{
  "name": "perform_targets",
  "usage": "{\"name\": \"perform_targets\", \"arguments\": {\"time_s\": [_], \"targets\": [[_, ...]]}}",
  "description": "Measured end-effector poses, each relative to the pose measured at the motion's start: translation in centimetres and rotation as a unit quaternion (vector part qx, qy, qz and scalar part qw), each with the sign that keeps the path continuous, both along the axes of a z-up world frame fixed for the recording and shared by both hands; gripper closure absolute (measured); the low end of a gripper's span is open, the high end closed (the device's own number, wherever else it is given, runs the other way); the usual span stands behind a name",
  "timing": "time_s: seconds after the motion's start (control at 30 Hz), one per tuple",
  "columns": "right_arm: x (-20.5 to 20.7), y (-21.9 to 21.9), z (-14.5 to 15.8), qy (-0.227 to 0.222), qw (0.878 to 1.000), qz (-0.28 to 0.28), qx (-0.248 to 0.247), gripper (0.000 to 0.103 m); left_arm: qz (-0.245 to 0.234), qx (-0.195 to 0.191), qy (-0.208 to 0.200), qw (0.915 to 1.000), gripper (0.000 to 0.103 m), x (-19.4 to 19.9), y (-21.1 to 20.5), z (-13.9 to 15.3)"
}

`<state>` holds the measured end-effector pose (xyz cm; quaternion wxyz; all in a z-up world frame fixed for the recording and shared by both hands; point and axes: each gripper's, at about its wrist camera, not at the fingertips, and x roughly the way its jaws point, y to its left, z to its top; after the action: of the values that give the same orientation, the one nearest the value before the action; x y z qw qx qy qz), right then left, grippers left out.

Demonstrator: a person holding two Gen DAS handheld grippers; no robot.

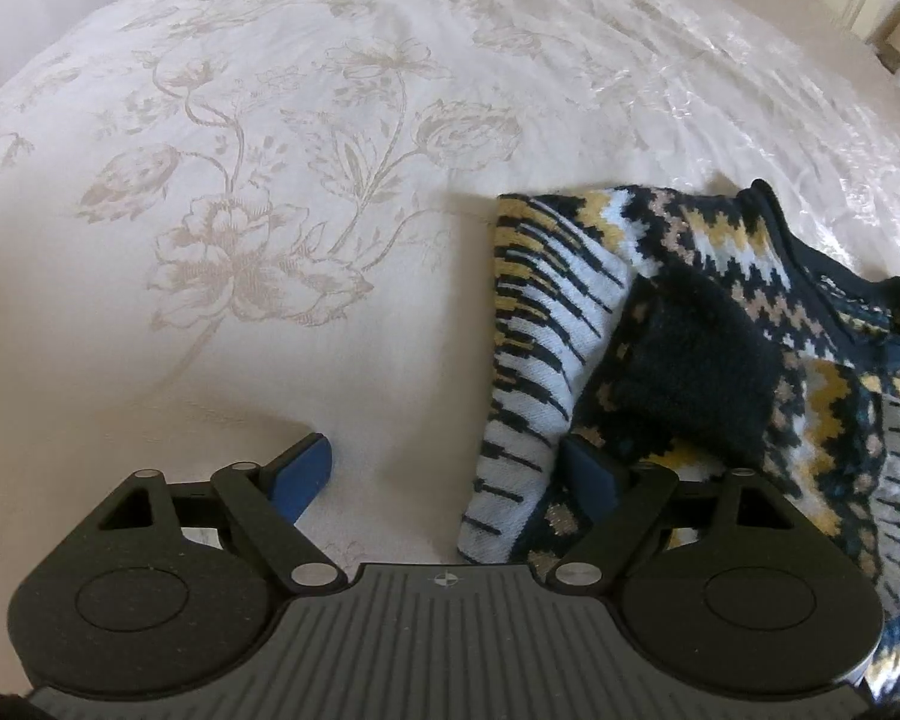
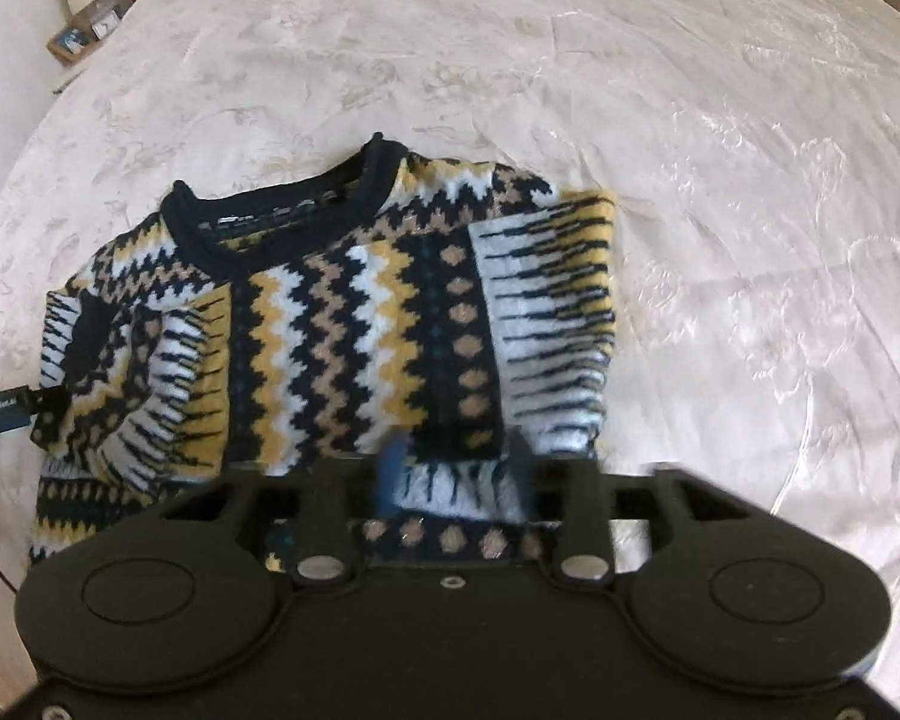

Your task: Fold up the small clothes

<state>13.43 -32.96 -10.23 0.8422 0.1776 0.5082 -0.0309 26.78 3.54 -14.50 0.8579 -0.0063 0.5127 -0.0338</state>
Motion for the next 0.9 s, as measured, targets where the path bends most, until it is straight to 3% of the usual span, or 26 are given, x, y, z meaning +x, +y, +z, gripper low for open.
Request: {"name": "perform_targets", "arguments": {"time_s": [0.13, 0.2, 0.33, 0.5, 0.7, 0.73, 0.8, 0.87, 0.9], "targets": [[0.0, 1.7, 0.3, -0.015, 1.000, 0.019, 0.004, 0.036, 0.000, 0.008, -0.013, 0.9999, 0.020, -0.8, -0.7, 1.1], [0.6, 3.2, 0.7, -0.030, 0.998, 0.047, 0.000, 0.028, 0.003, 0.005, -0.019, 0.9998, 0.020, -1.5, -0.9, 1.5], [2.6, 7.3, 1.9, -0.060, 0.991, 0.118, -0.017, 0.028, 0.004, 0.006, 0.002, 1.0000, 0.020, -2.3, -0.8, 0.9], [5.8, 14.0, 2.7, -0.089, 0.970, 0.223, -0.031, 0.028, 0.028, -0.029, 0.044, 0.9983, 0.017, -1.6, 1.0, -1.2], [8.9, 20.9, 0.9, -0.080, 0.942, 0.318, -0.072, 0.029, 0.024, -0.029, 0.059, 0.9976, 0.009, -0.5, 0.7, -1.8], [9.2, 21.7, 0.3, -0.072, 0.938, 0.330, -0.081, 0.033, 0.026, -0.029, 0.058, 0.9976, 0.008, -0.4, 0.6, -1.9], [9.7, 23.0, -1.1, -0.048, 0.928, 0.353, -0.110, 0.049, 0.026, -0.027, 0.057, 0.9976, 0.008, -0.4, 0.5, -2.0], [9.6, 22.9, -1.5, -0.050, 0.925, 0.352, -0.136, 0.093, 0.025, -0.028, 0.057, 0.9977, 0.007, -0.6, 0.3, -2.0], [9.4, 22.1, -1.1, -0.056, 0.930, 0.339, -0.130, 0.093, 0.024, -0.029, 0.057, 0.9977, 0.007, -0.6, 0.3, -2.0]]}}
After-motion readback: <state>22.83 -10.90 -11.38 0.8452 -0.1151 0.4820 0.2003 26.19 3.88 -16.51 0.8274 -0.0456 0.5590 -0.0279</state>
